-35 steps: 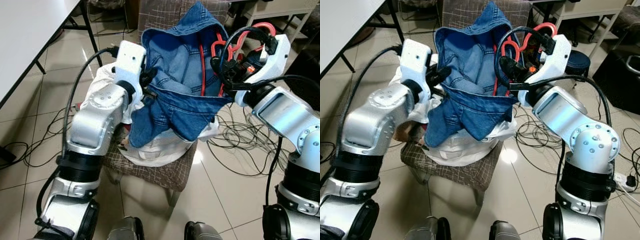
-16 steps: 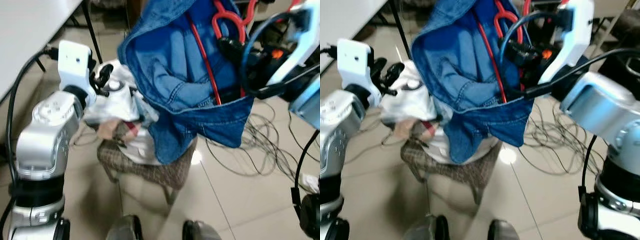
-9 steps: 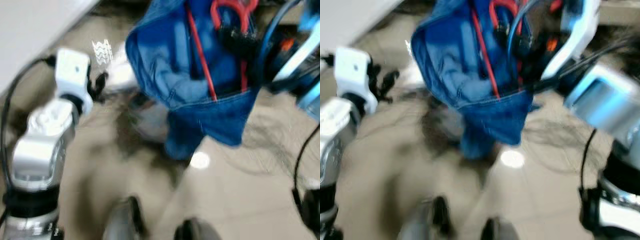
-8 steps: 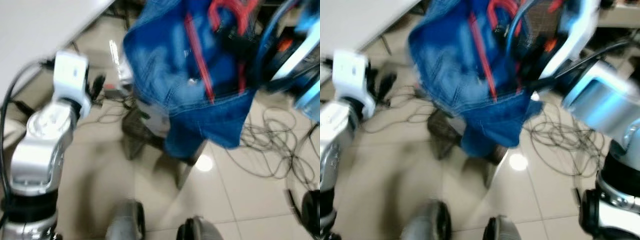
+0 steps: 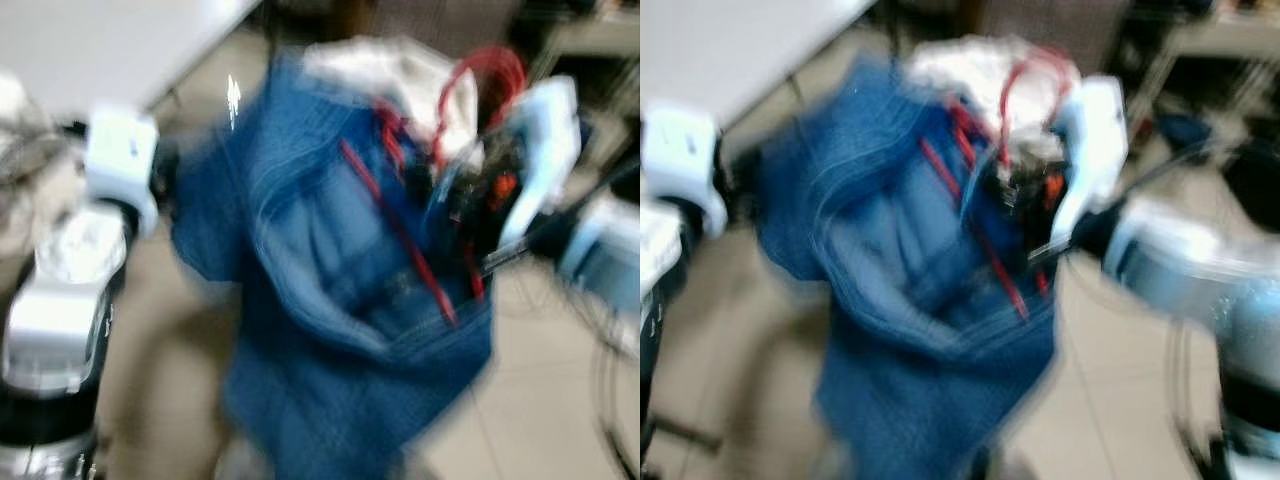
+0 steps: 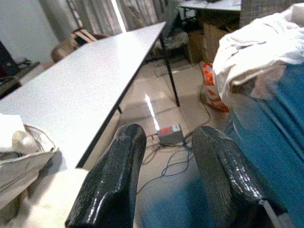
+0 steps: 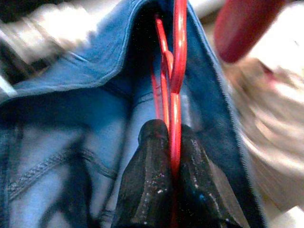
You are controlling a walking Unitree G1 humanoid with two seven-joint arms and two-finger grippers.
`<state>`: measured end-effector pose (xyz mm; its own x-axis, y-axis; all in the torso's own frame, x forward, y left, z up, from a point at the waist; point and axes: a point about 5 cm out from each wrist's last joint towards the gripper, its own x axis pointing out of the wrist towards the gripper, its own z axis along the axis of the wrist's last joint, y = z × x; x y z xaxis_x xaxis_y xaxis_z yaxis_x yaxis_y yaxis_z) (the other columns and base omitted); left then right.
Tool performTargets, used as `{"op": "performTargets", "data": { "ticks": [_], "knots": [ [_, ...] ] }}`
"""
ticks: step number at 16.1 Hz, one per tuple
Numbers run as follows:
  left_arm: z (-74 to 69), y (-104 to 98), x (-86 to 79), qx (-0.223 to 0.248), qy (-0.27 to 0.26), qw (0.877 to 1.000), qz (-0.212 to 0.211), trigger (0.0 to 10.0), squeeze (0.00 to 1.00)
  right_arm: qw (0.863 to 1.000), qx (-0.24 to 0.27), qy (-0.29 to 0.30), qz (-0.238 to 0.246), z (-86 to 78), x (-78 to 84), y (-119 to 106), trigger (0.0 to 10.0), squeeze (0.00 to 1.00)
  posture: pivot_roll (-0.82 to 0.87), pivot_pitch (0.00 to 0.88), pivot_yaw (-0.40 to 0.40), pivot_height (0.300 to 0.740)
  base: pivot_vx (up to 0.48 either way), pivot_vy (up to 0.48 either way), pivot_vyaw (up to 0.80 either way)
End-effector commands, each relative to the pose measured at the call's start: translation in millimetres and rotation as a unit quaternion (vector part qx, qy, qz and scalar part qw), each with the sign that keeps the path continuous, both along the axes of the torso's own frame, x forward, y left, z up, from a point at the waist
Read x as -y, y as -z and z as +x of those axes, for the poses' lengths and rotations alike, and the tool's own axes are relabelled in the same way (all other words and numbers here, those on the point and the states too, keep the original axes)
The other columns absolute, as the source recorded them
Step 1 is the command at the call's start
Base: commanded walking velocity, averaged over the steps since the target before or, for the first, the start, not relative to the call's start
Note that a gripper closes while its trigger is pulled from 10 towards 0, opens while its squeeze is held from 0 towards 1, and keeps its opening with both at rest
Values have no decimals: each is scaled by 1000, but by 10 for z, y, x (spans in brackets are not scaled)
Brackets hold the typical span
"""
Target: Hang hanger
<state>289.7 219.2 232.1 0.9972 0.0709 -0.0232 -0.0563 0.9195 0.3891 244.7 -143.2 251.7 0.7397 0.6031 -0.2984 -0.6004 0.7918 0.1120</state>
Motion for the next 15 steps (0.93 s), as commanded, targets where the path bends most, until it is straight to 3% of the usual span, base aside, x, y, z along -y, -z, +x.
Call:
{"op": "performTargets", "data": {
  "ticks": [1,2,3,5,8,9,11,13,15],
  "knots": [
    [-7,-2,-30,-1,-15,1000,4,10000,0,997,14,16,-72,18,33,97,10000,0,-88,105,-29,740,0,0,0],
    [-16,13,-39,-6,-18,1000,3,10000,0,990,11,26,-138,34,64,264,10000,0,-83,103,-33,740,0,0,0],
    [-30,46,-9,-12,-9,1000,6,10000,0,985,8,40,-167,67,87,396,10000,0,-83,103,-33,740,0,0,0],
    [-57,126,81,-20,14,1000,3,10000,0,978,16,45,-202,110,103,569,10000,0,-73,100,-39,740,0,0,0],
    [-120,355,311,-31,65,996,-44,10000,0,965,55,58,-248,193,139,784,10000,0,-64,98,-43,740,0,0,0],
    [-150,438,373,-19,69,995,-76,10000,0,963,72,75,-250,227,166,815,10000,0,-57,99,-48,740,0,0,0],
    [-218,637,515,-44,80,988,-127,10000,0,966,101,104,-213,245,184,898,10000,0,-54,102,-49,740,0,0,0],
    [-242,677,592,-41,90,984,-146,10000,0,966,108,99,-212,215,177,973,10000,0,-47,102,-51,740,0,0,0],
    [-272,748,646,-43,93,984,-142,10000,0,972,114,111,-174,179,165,1004,10000,0,-40,99,-54,740,0,0,0]
  ]
}}
